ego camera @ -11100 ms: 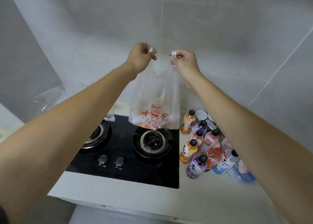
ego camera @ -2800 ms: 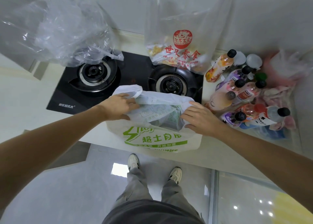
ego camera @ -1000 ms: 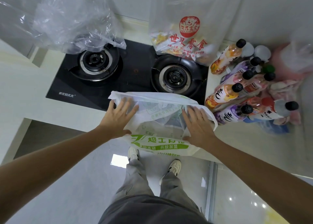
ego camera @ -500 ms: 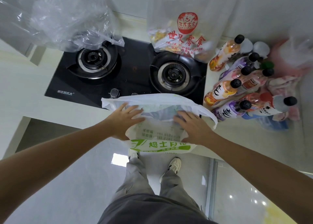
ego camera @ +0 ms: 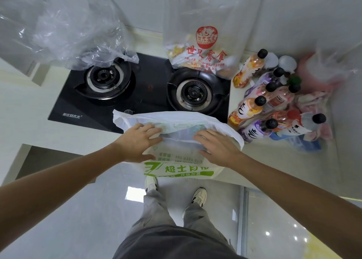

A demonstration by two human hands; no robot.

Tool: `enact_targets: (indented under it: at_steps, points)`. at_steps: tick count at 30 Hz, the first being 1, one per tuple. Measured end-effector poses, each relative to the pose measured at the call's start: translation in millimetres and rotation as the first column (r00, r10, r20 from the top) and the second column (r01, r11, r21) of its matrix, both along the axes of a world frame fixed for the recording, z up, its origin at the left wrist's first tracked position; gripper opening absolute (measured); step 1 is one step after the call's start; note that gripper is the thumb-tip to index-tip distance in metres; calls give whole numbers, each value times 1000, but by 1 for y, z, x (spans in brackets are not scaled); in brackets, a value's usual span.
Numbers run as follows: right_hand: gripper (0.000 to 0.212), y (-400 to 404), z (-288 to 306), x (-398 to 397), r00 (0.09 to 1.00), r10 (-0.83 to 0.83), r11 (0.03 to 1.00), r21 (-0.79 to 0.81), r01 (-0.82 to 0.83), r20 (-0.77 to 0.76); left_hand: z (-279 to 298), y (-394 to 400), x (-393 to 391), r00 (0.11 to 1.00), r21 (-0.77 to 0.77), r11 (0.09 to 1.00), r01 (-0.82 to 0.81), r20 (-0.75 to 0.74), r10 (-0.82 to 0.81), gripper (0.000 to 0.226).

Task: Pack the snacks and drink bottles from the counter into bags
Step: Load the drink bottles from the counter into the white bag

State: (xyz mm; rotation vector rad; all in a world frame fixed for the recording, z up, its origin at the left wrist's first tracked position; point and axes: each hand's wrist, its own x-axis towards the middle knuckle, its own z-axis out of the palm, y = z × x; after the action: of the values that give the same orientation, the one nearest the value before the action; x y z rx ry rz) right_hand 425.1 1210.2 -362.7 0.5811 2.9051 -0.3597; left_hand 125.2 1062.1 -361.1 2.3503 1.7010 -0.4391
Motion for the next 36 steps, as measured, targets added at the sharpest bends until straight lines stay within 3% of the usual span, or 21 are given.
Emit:
enact_targets:
  at_steps: [8,12,16,21,28,36]
  points:
    - [33,0,53,17,936,-243,967,9,254,-255,54,44,28,982,302,953,-5,180,-52,61]
    - [29,15,81,38,849,-357,903,89,421,-389,88,87,60,953,287,957,-46,298,-44,60]
    - [31,31,105,64,732,-499,773,142,618,-465,112,132,110,886,280,958,-64,458,-75,56]
    - [45,42,114,91,663,-672,660,138,738,-331,117,184,177,846,194,976,-97,533,-22,62]
    - [40,50,114,106,655,-747,654,53,755,-112,102,222,226,908,118,979,-164,405,103,57]
    - [39,59,95,121,666,-735,671,4,741,-130,81,237,242,911,107,970,-219,378,165,61]
